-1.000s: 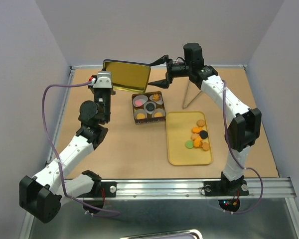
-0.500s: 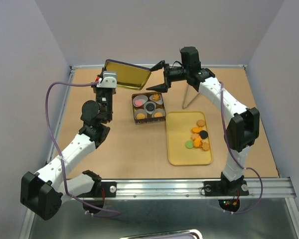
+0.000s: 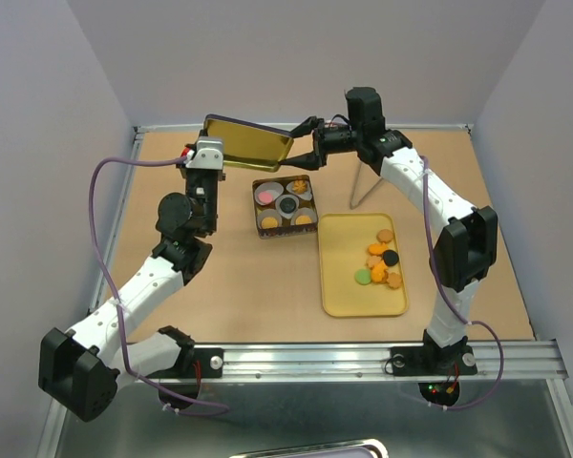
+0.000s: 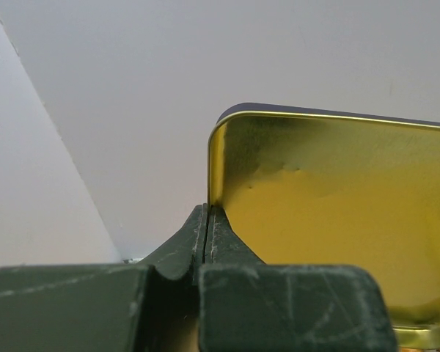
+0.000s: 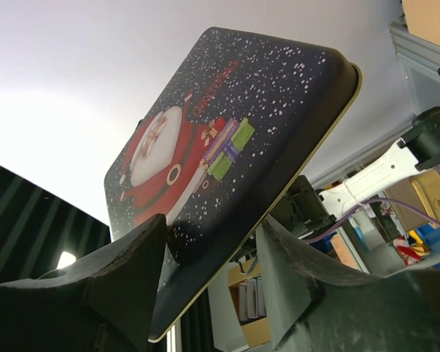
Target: Pack the cookies
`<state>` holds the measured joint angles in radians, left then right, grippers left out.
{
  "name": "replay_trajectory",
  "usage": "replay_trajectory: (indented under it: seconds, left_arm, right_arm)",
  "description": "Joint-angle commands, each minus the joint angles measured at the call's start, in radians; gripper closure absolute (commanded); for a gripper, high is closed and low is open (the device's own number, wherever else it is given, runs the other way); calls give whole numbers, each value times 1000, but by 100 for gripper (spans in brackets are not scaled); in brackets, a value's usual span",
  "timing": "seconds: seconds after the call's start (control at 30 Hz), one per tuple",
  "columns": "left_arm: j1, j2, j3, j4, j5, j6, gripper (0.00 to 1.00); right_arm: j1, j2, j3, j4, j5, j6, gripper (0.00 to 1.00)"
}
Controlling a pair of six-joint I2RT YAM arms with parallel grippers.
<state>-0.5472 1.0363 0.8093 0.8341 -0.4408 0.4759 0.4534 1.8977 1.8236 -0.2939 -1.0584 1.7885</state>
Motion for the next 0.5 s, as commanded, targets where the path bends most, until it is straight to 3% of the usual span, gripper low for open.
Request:
replay_trajectory:
  seconds: [0.0, 0.13, 0.27, 0.3, 0.37, 0.47]
  left_arm:
    - [-22, -22, 33, 114, 5, -42, 100]
    - [-36, -15, 33, 115, 2, -48, 100]
    - [-42, -21, 36, 103, 5, -63, 98]
    - [-43, -22, 42, 89, 8, -72, 96]
    - [-43, -31, 62, 30, 22, -91, 87]
    - [-43, -62, 61, -26, 27, -109, 69]
  right_arm:
    - [28, -2, 52, 56, -8, 6, 47]
    - [33, 4, 54, 78, 0, 18, 57]
    - [33, 3, 43, 94, 12, 25, 76]
    - [33, 1, 30, 101, 23, 26, 87]
    - [31, -5, 14, 105, 40, 29, 98]
    - [33, -15, -7, 111, 72, 29, 100]
